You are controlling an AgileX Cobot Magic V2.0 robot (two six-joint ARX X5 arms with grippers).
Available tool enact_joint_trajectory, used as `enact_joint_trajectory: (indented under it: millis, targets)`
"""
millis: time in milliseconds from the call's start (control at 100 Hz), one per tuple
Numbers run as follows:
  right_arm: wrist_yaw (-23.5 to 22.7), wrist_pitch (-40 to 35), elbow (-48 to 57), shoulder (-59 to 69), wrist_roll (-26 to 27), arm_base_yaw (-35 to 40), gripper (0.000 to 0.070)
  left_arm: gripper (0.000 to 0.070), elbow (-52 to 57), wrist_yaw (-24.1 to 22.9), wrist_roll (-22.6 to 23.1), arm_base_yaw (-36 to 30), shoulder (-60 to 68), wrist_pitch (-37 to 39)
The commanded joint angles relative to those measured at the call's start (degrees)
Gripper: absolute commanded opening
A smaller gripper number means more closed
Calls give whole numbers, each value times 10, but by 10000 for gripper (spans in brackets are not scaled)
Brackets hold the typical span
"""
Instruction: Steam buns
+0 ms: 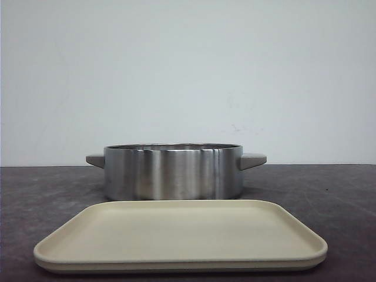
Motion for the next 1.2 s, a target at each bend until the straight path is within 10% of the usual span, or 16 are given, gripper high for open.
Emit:
enact_joint_trajectory:
  millis: [0,430,1190]
  targets:
    - [0,2,-1,0,-4,2,10,0,-74,23,-23,25,-31,87]
    - [0,2,-1,0,-5,2,10,0,-349,37,-62,147,-265,132]
    - [0,2,-1,0,-4,2,10,0,-374,35,-10,221,-269,29]
